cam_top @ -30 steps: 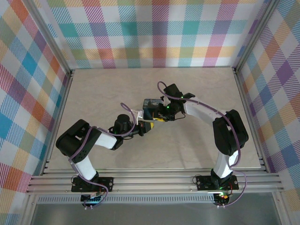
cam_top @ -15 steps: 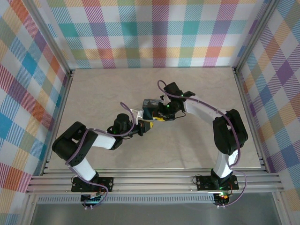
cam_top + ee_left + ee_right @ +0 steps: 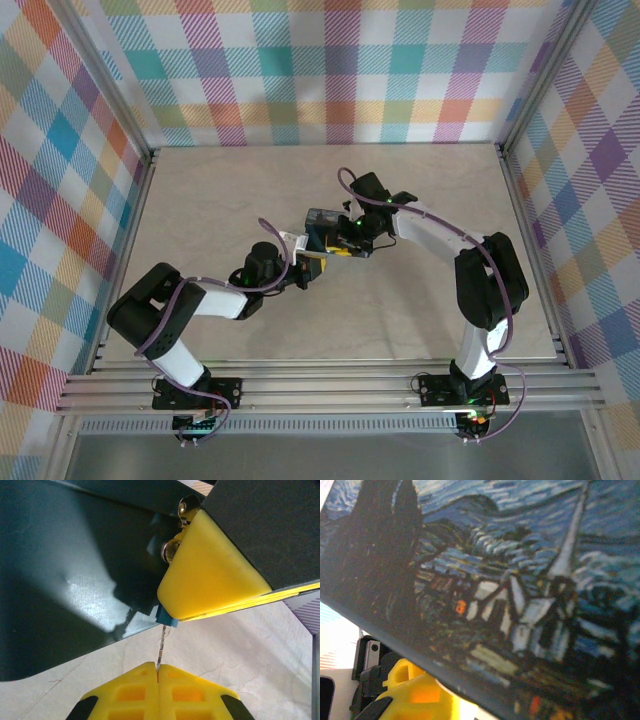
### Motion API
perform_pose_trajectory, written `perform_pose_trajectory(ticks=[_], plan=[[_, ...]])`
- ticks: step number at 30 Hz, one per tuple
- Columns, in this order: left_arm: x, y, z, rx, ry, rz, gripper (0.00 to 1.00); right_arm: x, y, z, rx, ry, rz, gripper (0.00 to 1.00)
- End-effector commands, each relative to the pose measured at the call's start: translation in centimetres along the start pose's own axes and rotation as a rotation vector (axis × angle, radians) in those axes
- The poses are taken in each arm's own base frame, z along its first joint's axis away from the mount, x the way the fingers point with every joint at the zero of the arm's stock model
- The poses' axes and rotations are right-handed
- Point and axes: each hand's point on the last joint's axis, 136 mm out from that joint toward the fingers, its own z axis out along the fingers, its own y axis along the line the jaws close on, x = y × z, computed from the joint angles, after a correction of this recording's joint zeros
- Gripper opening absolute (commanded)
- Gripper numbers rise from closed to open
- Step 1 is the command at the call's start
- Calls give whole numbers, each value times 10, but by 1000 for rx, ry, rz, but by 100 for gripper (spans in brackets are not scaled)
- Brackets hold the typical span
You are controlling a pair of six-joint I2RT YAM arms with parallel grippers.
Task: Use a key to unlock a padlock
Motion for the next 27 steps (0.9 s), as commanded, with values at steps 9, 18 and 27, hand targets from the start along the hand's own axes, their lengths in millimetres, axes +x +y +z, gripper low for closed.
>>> perform_pose_trajectory(ticks=[9, 18, 27], plan=[[-52, -17, 0, 22, -210, 51, 0, 28, 10, 11, -44, 140, 37, 0], [-60, -17, 8, 182, -227, -117, 0, 29, 11, 12, -62, 145, 42, 0], [-65, -6, -3, 183, -251, -139, 0, 30, 1, 9, -5, 133, 18, 0]])
